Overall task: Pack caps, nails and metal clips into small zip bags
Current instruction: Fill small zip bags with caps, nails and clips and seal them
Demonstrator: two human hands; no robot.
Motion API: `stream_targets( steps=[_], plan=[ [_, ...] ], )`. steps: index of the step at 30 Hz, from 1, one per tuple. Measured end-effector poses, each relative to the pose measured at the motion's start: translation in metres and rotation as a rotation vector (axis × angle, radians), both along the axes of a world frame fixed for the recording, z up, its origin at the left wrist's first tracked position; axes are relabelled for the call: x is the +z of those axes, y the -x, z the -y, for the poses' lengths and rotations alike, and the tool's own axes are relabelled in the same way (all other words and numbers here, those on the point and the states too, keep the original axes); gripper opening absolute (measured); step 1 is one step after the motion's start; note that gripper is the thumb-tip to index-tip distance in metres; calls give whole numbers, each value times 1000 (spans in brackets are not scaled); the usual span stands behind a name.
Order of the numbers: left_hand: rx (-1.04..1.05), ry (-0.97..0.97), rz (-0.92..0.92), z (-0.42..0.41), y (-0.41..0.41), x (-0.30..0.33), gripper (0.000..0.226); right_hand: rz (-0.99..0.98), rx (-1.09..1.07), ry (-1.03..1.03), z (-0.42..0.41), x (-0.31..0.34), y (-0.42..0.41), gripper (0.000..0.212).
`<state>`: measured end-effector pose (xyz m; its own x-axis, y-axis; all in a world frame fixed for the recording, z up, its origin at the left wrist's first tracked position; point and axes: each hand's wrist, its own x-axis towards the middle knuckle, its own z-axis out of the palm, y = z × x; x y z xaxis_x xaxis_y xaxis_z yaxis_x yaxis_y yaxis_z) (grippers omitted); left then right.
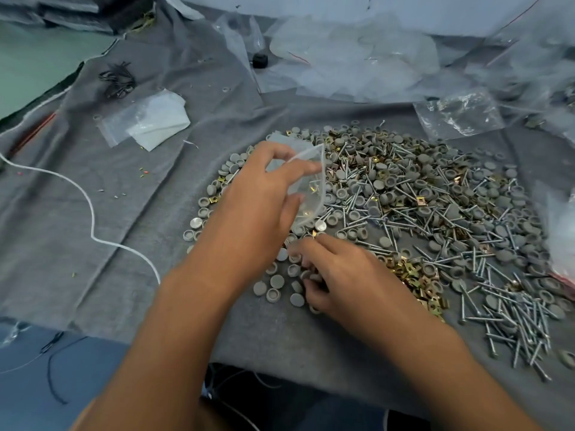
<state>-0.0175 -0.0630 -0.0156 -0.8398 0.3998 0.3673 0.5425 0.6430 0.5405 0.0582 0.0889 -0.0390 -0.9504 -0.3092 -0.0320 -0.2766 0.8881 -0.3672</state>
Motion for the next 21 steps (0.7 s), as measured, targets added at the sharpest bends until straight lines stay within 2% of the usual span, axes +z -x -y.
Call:
stream_targets(
  steps=[2,5,8,10,13,18,21],
  plan=[
    [22,25,-9,-3,2,2,40,8,28,-12,-2,-1,0,37],
    [22,109,12,-4,3,2,52,-18,55,0,-6,-3,-1,26],
    [5,131,60,1,2,3,54,-56,71,45,-10,-10,-3,16],
    [-16,117,59,5,2,5,51,-75,49,139,-15,-13,-2,12],
    [-38,72,51,7,1,8,48,-92,-50,386,-24,-10,0,11],
    [-37,39,1,5,-5,9,39,-339,-183,824,-26,15,0,14],
    [-89,37,22,1,-3,8,42,-567,-194,724,-18,23,7,16]
  ],
)
